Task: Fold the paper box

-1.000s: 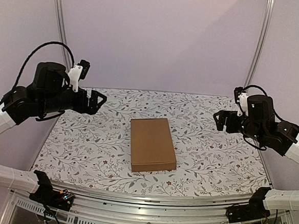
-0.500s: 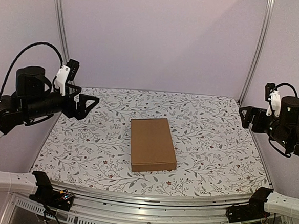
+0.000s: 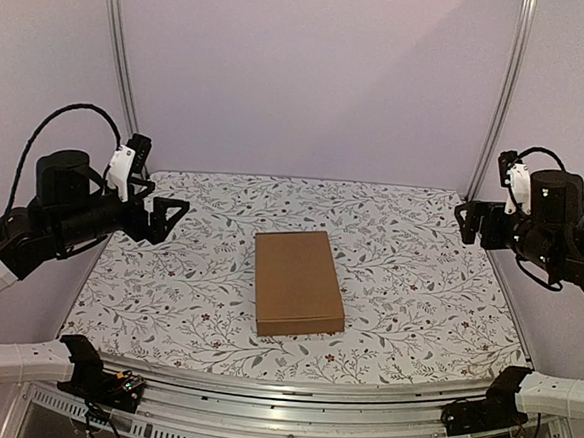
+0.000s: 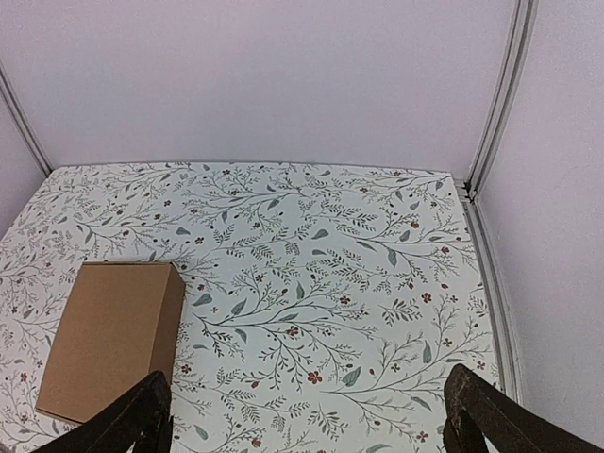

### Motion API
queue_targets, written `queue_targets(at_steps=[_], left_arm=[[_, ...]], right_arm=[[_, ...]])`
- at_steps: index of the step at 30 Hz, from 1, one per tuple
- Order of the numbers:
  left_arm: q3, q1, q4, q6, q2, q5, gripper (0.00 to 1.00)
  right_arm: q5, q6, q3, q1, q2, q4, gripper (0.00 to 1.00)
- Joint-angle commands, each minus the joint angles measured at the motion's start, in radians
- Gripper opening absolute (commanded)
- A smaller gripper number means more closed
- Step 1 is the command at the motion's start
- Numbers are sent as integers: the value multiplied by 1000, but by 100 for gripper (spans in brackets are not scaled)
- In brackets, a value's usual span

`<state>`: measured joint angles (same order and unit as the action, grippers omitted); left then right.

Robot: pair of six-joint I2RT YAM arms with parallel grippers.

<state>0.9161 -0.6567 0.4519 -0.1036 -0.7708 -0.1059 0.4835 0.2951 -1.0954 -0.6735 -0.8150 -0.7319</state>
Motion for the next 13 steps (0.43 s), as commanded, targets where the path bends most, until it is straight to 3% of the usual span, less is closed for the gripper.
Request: queue_targets(at_steps=[1,13], left_arm=[[-9,38,-29,-13,-9,58,100],[0,69,-19,-29,-29,98,100]], right_arm=[[-7,-41,3,1,-23,30,99],[15,-64,37,1,19,40,99]])
